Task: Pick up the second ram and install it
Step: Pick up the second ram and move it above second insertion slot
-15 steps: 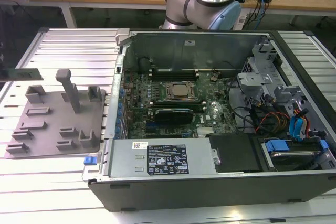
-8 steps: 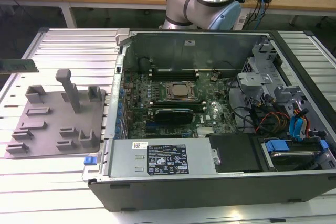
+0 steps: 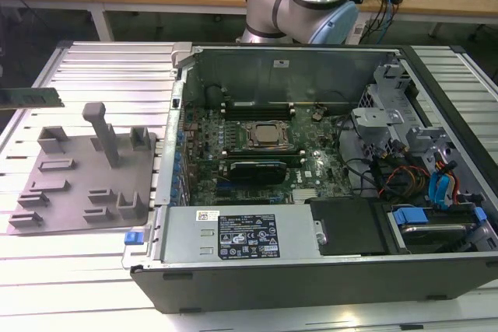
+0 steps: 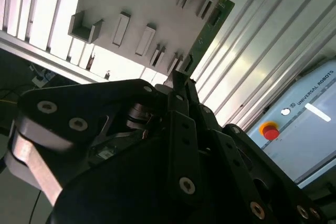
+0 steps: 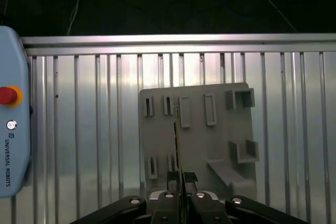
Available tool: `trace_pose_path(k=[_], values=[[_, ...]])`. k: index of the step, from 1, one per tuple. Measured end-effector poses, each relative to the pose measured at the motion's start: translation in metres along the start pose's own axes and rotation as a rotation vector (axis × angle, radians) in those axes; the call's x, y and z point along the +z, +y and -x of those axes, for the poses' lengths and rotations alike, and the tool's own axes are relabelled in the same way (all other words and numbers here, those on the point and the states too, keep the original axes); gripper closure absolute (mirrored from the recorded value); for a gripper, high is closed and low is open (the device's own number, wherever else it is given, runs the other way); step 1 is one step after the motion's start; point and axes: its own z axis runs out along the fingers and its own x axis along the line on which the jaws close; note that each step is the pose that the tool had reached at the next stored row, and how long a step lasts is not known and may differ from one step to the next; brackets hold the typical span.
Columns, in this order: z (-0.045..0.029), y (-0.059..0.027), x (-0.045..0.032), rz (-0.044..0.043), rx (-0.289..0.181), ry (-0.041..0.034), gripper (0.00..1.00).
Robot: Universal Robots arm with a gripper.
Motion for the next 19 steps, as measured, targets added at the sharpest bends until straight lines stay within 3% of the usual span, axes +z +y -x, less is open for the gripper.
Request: trace_pose_path(k=[5, 9, 19], values=[[0.0005, -0.0218, -0.0009, -0.0001, 0.000, 0.0000, 0.89], [0.0011, -0.0457, -0.0020, 0.0000, 0.000, 0.0008, 0.89], [0.0026, -0.0864, -0.0037, -0.0001, 0.000, 0.0010, 0.89]])
